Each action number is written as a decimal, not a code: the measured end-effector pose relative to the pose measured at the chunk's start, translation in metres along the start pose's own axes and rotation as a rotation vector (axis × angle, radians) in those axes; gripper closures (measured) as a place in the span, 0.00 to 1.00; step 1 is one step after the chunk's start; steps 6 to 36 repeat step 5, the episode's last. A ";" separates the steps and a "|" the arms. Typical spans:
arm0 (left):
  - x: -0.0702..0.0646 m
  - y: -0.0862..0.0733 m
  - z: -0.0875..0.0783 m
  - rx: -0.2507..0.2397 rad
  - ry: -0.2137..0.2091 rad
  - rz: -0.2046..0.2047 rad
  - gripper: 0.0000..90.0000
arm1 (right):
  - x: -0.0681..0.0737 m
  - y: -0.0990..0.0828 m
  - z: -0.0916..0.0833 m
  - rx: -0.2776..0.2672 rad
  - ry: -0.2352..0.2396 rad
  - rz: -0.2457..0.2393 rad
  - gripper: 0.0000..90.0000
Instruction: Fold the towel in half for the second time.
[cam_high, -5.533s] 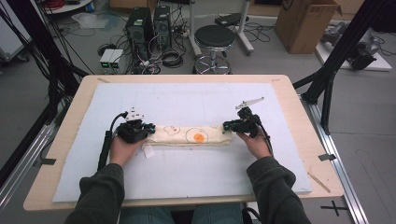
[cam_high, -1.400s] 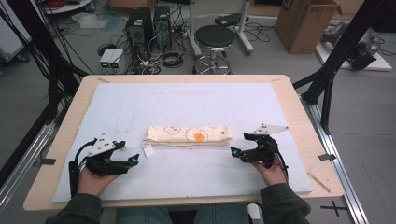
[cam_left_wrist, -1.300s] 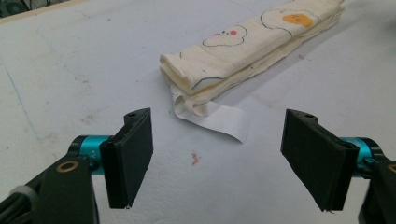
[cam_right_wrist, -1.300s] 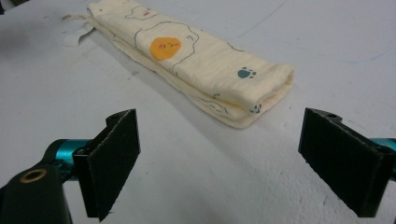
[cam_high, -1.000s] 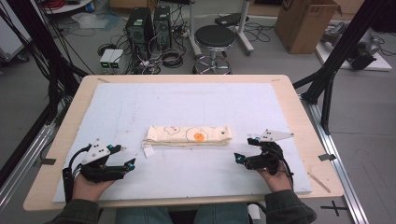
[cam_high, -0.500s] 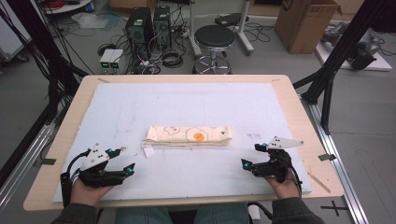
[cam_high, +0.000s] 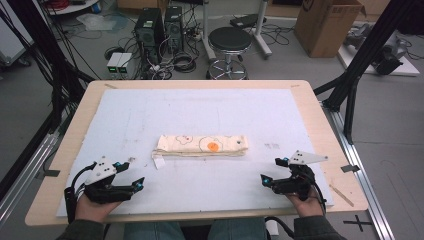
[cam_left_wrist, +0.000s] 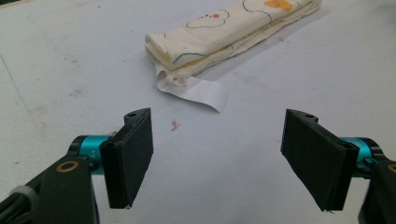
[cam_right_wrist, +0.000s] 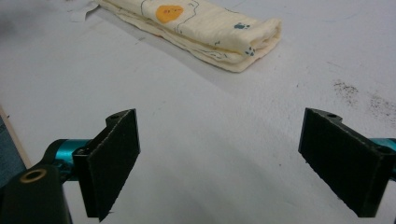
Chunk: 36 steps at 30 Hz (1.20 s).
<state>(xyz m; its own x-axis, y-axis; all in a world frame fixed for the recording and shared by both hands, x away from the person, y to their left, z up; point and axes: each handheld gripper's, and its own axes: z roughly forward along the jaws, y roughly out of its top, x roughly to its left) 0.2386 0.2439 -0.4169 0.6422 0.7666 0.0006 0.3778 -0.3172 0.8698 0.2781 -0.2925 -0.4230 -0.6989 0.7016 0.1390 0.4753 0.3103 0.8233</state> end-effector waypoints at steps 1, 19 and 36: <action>0.000 0.000 0.000 -0.002 0.000 -0.001 0.29 | 0.000 0.000 0.001 -0.003 -0.001 -0.007 0.13; 0.002 0.001 0.001 -0.004 0.001 0.001 0.29 | 0.000 0.001 0.003 0.003 0.000 -0.012 0.13; 0.002 0.001 0.001 -0.004 0.001 0.001 0.29 | 0.000 0.001 0.003 0.003 0.000 -0.012 0.13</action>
